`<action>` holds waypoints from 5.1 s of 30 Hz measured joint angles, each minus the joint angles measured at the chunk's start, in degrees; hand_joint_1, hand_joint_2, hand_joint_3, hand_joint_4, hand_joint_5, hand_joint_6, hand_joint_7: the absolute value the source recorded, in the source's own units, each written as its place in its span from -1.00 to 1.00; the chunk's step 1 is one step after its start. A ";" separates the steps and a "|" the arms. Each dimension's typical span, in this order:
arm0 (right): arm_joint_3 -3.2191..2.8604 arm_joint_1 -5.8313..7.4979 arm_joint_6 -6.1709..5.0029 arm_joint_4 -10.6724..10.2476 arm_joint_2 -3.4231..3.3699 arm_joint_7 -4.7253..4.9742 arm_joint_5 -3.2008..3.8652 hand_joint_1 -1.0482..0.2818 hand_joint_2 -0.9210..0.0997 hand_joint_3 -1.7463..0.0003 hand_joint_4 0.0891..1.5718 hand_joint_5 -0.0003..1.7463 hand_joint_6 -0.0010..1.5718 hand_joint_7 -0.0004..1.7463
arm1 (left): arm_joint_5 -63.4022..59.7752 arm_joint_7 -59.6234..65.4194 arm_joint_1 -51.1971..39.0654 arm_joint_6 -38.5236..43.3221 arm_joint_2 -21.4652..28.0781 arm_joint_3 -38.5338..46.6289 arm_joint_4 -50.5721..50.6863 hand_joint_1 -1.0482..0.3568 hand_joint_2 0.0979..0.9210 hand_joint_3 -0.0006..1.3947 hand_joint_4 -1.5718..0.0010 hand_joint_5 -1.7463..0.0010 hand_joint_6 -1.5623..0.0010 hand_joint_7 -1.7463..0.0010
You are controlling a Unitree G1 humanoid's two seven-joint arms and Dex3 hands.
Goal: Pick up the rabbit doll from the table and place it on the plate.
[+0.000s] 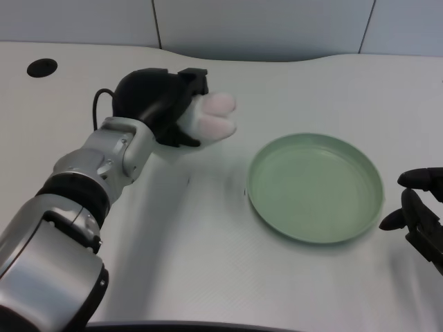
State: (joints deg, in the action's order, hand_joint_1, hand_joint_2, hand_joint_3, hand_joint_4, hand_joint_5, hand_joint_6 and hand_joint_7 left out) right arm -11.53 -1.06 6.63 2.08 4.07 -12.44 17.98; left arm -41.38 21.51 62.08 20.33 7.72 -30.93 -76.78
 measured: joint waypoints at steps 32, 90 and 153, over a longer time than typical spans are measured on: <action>2.69 -0.53 -5.88 2.86 -1.89 -2.05 -2.29 0.24 -1.00 0.22 -0.55 1.00 -0.96 0.99 | -2.98 -2.87 4.23 5.69 -15.85 -6.30 0.88 0.35 0.93 -0.93 -0.01 -1.00 0.27 -0.98; 4.22 1.40 -6.04 1.28 -2.31 -2.12 -2.17 0.23 -1.00 0.22 -0.52 1.00 -0.96 1.00 | -7.25 -2.80 3.96 -1.86 -18.03 -11.58 -0.01 0.20 0.85 -0.99 0.20 -1.00 0.41 -0.72; 2.32 0.66 -2.43 -0.12 -1.65 -0.70 -0.28 0.24 -1.00 0.26 -0.65 1.00 -0.86 0.86 | 39.90 -38.58 -29.36 8.51 3.77 27.10 31.64 -0.31 1.00 -0.30 0.39 0.53 0.37 0.86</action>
State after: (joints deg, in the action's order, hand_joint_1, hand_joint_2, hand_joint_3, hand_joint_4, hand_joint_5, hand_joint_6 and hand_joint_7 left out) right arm -9.22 -0.40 4.20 1.96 2.42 -13.13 17.70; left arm -1.48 -17.07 32.72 28.85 11.49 -3.83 -45.14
